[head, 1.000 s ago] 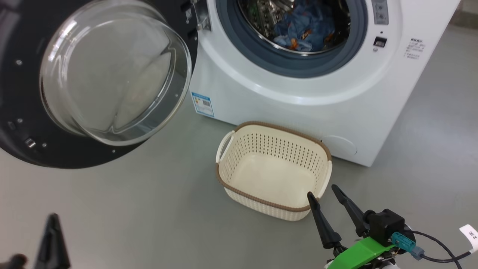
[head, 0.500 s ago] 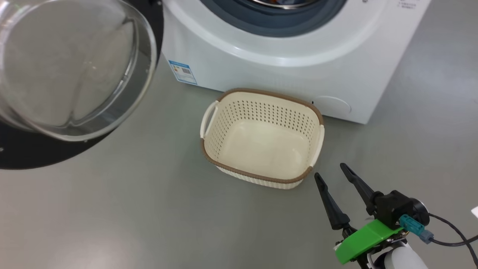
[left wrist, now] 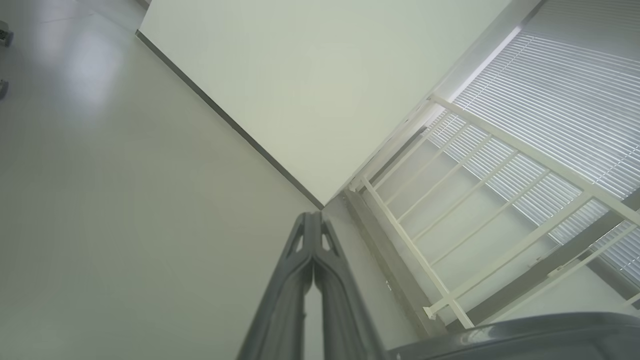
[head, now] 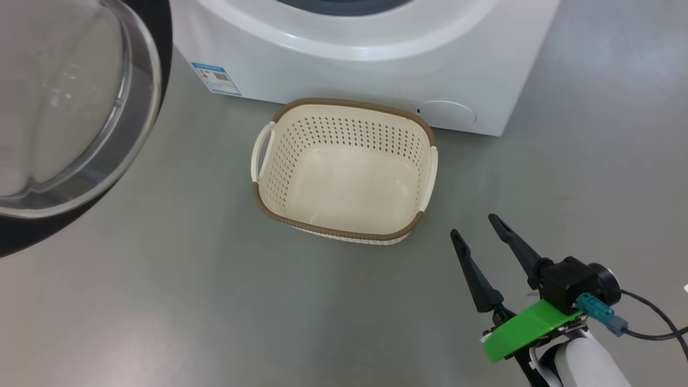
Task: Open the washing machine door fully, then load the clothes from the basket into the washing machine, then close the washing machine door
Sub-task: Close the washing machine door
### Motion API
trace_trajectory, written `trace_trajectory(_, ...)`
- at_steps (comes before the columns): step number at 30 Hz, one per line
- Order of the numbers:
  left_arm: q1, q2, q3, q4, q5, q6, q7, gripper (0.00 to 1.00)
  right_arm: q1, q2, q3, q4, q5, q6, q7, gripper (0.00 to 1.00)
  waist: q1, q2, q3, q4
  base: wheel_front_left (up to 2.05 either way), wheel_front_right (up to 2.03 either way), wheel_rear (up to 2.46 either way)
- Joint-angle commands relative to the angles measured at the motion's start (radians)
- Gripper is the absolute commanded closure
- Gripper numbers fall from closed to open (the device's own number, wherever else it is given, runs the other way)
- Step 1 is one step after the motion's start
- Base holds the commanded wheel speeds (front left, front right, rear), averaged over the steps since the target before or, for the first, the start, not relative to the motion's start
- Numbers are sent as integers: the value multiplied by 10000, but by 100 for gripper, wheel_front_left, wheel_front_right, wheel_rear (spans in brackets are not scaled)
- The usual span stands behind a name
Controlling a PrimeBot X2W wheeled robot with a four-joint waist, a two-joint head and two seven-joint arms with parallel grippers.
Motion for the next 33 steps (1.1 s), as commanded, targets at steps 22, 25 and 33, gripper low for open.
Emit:
trace_trajectory(22, -2566, 2519, 1030, 4784, -2247, -289, 3304, 100, -551, 40, 161, -458, -141, 16, 34, 0, 0, 0, 617, -637, 0, 0, 0)
trace_trajectory(25, -2662, 2482, 1041, 4803, -2401, -377, 3616, 100, -555, 42, 151, -451, -149, 16, 39, 0, 0, 0, 594, -619, 0, 0, 0)
trace_trajectory(33, -2800, 2166, 731, 4340, -2797, -499, 4972, 100, -558, 30, 176, -410, -151, 16, 55, 0, 0, 0, 488, -588, 0, 0, 0)
